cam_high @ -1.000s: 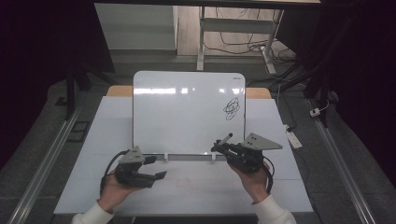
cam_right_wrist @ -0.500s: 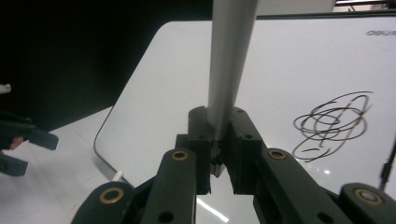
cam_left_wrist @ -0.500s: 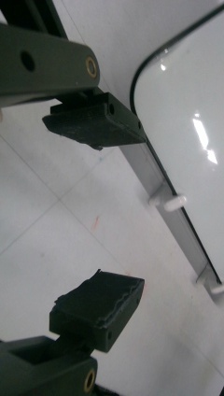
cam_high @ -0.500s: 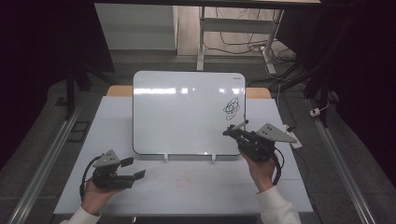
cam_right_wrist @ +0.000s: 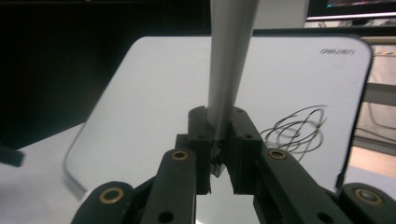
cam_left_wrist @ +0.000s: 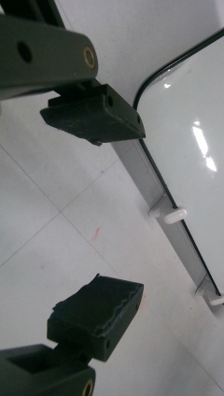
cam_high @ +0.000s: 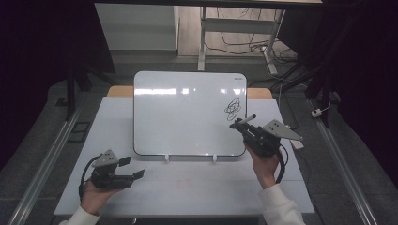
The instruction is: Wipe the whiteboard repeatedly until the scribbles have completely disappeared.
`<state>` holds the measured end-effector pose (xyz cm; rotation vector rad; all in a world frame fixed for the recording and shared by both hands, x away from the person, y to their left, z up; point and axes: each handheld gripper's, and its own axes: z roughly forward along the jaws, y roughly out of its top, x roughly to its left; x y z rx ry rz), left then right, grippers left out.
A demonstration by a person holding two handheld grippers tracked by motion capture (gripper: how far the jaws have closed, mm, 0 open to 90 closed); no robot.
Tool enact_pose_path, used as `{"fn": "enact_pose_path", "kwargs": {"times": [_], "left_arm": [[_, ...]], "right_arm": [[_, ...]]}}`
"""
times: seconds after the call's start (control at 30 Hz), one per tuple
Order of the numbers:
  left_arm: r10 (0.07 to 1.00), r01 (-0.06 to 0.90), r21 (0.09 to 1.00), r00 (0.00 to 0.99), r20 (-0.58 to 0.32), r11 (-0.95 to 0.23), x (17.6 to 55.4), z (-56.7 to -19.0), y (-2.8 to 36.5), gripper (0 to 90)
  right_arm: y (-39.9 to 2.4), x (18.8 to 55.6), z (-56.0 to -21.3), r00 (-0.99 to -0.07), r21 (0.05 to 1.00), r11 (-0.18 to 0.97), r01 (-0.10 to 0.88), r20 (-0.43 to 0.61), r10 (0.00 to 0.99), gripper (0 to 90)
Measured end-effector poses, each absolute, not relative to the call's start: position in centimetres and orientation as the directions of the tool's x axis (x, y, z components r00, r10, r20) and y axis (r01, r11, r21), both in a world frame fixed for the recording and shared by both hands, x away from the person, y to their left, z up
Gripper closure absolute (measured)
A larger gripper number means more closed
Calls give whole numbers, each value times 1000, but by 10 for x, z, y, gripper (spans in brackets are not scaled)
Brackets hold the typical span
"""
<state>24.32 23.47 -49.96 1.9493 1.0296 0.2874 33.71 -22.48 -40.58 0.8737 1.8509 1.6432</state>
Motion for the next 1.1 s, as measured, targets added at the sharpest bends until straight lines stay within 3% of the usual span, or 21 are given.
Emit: {"fn": "enact_pose_path", "kwargs": {"times": [0.6, 0.83, 0.9, 0.97, 1.1], "left_arm": [[754, 544, 793, 633, -175, -273, 243, -503, 235, 231], [757, 543, 794, 631, -172, -273, 244, -503, 235, 231], [756, 542, 795, 632, -172, -272, 244, -503, 236, 231], [756, 543, 795, 632, -173, -271, 244, -503, 236, 231], [755, 543, 794, 633, -174, -273, 244, -504, 236, 229]], "right_arm": [[-228, 434, -408, -499, 992, 67, 109, -4, 867, 809], [-221, 449, -409, -503, 992, 38, 122, 29, 864, 809], [-217, 447, -411, -516, 990, 54, 132, 22, 856, 810], [-211, 439, -415, -546, 985, 133, 113, -50, 836, 810], [-222, 444, -411, -495, 990, 85, 109, -20, 869, 810]]}}
